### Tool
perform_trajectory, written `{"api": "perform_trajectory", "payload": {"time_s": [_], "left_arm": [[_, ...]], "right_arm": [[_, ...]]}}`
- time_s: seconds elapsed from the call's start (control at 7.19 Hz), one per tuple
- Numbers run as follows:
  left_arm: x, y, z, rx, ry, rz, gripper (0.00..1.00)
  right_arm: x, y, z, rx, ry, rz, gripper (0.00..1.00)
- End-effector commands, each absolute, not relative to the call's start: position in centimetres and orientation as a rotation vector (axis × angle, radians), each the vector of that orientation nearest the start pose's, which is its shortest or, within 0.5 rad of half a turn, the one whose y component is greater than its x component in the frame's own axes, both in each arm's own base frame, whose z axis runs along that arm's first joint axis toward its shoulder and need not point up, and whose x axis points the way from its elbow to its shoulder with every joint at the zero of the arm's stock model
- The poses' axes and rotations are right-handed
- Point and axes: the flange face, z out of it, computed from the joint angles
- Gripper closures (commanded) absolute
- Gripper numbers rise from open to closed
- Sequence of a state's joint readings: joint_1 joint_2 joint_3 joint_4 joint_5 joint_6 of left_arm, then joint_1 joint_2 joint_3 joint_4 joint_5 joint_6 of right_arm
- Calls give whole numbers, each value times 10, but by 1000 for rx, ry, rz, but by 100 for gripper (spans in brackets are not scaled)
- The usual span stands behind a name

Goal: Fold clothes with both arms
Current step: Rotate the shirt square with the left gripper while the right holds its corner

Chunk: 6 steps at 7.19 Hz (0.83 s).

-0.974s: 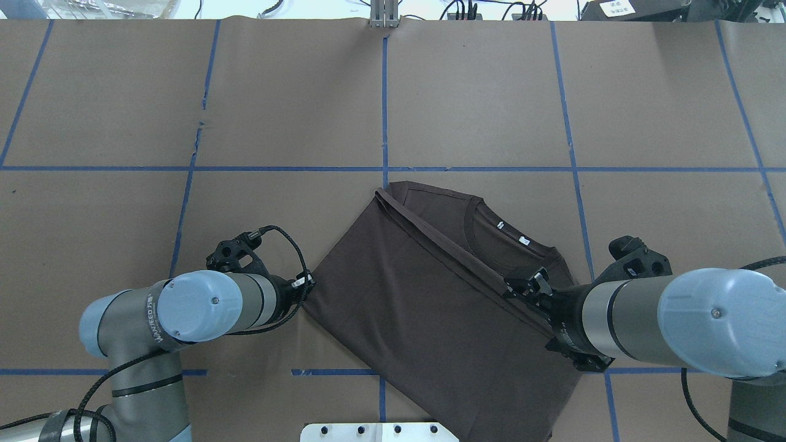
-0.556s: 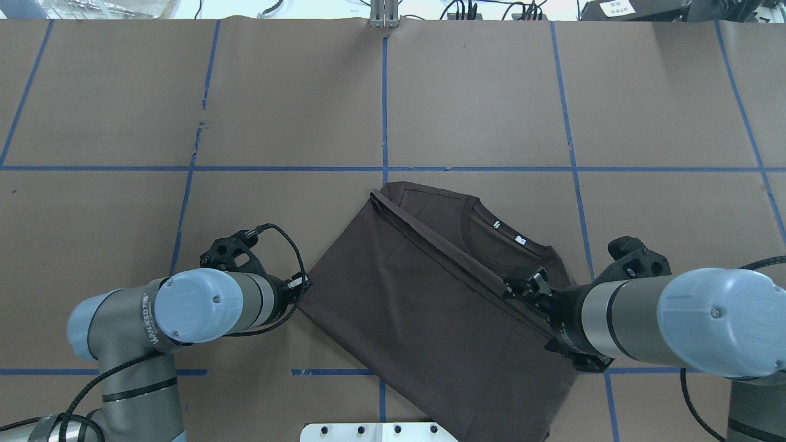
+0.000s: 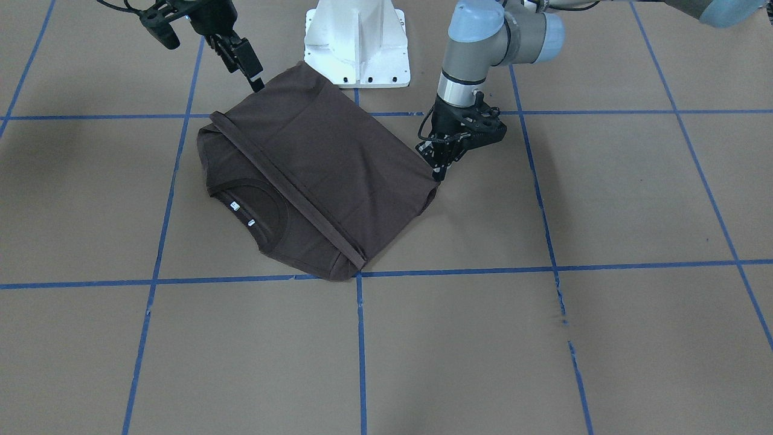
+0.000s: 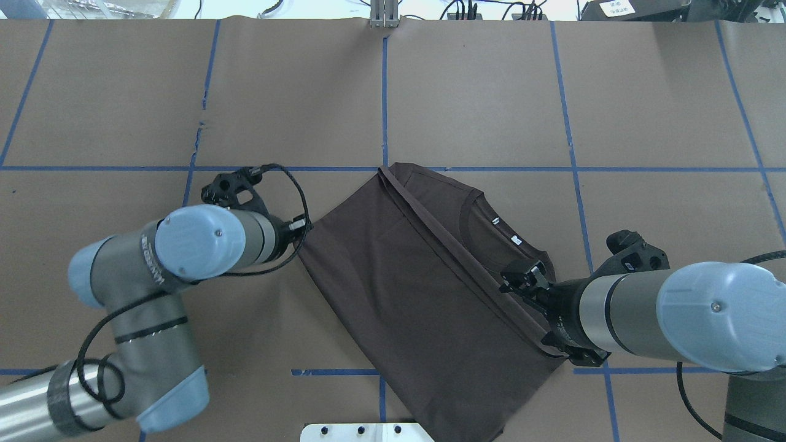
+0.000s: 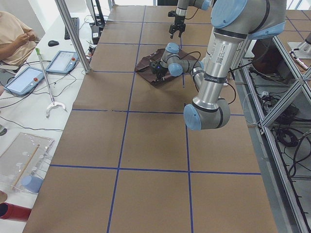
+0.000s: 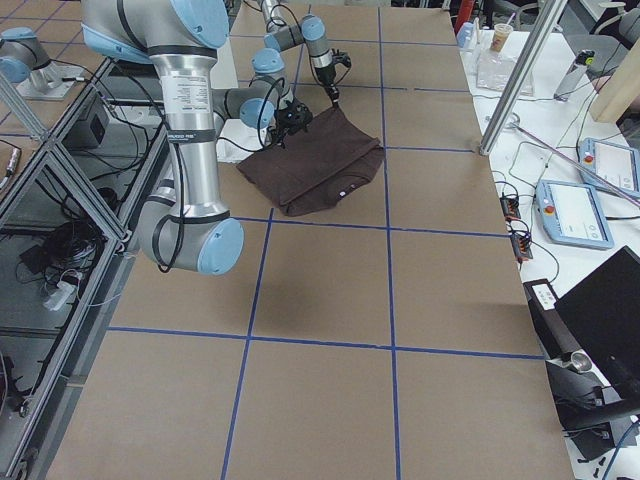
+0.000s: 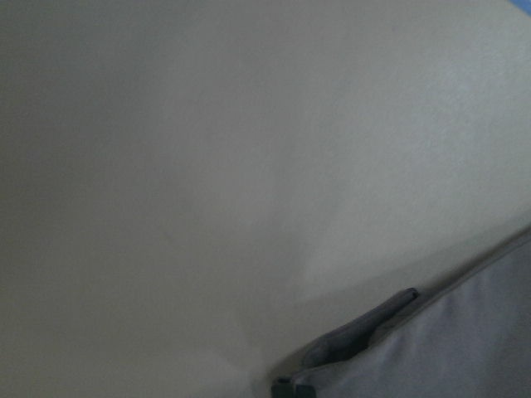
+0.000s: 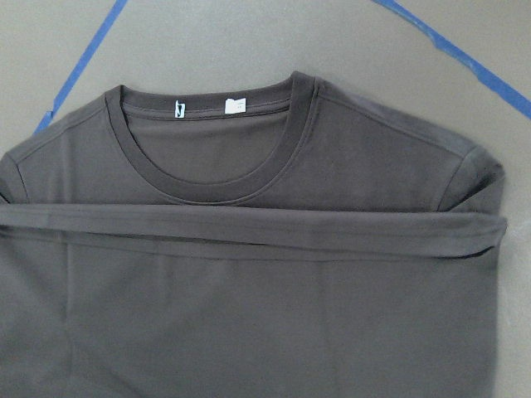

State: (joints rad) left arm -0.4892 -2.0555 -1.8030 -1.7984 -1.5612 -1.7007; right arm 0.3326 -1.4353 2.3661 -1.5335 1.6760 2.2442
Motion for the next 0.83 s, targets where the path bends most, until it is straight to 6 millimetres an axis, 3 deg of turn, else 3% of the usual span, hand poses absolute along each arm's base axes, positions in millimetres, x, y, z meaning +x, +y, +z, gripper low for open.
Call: {"api": "perform_trajectory", "payload": {"time_s": [0.0, 0.14, 0.28, 0.42, 0.56, 0.7], "left_arm": [[503, -535, 242, 283, 974, -662, 100], [513, -582, 238, 318, 1015, -689, 100], [524, -625, 228, 336, 1002, -712, 100], [524, -636, 225, 344, 998, -714, 63], [523, -636, 228, 341, 998, -715, 42], [518, -627, 227, 317, 1027, -697, 27]], "right_arm": [[-368, -263, 248, -252, -961, 890, 0], [-367, -269, 246, -245, -970, 902, 0], [-367, -279, 227, -242, -1016, 913, 0], [-375, -284, 222, -241, -1025, 918, 0], [-384, -290, 223, -235, -1019, 923, 0], [-396, -296, 217, -231, -1026, 923, 0]]}}
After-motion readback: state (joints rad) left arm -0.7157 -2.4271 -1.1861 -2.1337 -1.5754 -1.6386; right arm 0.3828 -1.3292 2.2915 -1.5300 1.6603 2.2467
